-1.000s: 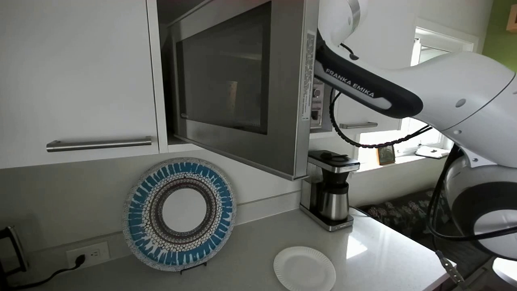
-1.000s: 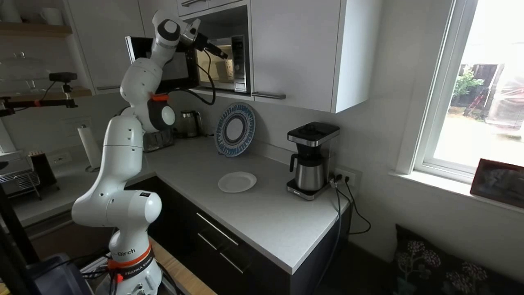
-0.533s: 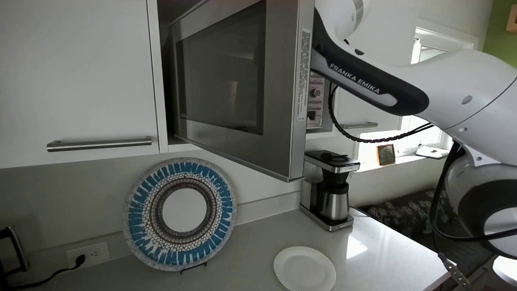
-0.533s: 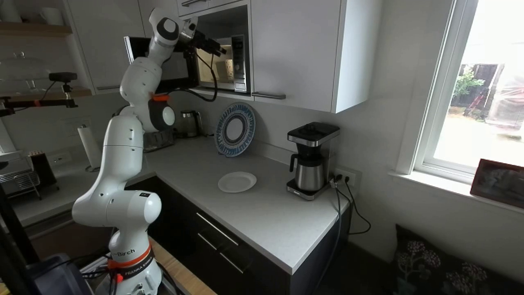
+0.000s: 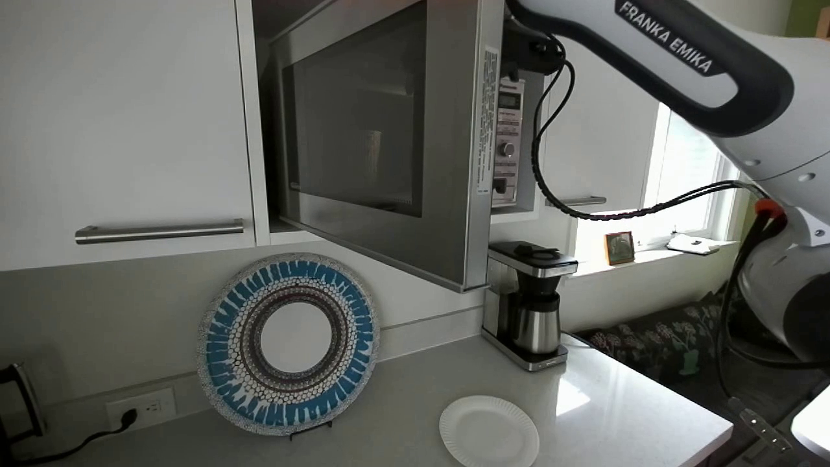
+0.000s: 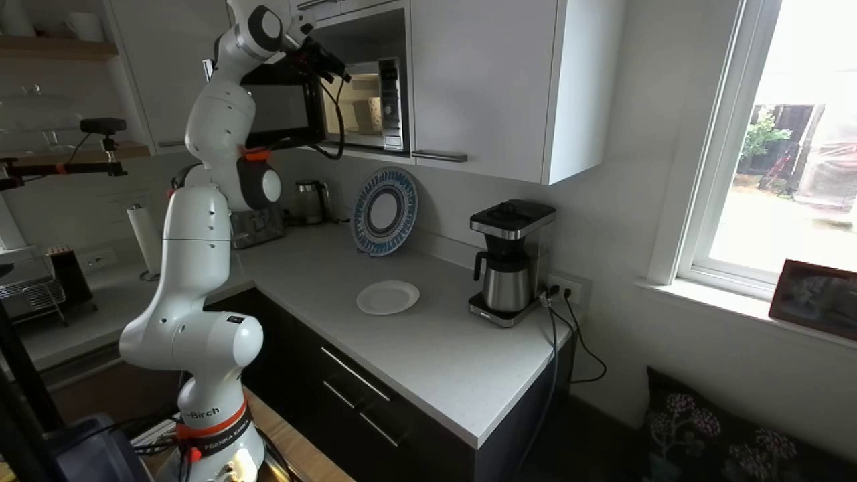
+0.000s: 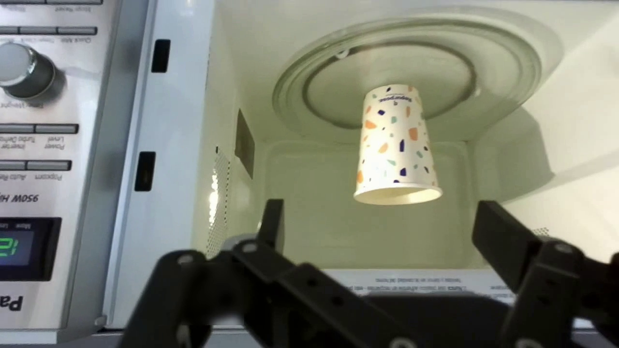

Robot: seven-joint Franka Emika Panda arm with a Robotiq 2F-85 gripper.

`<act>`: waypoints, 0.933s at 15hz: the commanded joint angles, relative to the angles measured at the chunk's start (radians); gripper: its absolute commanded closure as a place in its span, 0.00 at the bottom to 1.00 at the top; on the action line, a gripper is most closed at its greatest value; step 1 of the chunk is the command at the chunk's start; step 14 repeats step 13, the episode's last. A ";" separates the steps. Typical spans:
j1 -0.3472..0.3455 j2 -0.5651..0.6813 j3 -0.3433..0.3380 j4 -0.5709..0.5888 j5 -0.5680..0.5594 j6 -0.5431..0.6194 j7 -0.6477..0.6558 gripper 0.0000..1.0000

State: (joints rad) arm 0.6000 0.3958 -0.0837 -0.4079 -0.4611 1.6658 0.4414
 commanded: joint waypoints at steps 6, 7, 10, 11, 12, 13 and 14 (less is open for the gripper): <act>0.006 -0.102 0.035 0.006 0.049 -0.336 0.041 0.00; 0.008 -0.111 0.036 0.008 0.041 -0.367 0.041 0.00; 0.017 -0.139 0.041 0.015 0.022 -0.464 0.038 0.00; -0.008 -0.117 0.047 0.016 0.039 -0.395 0.017 0.00; -0.008 -0.122 0.049 0.017 0.038 -0.403 0.017 0.00; -0.009 -0.123 0.049 0.017 0.038 -0.400 0.017 0.00; -0.009 -0.123 0.049 0.017 0.038 -0.400 0.017 0.00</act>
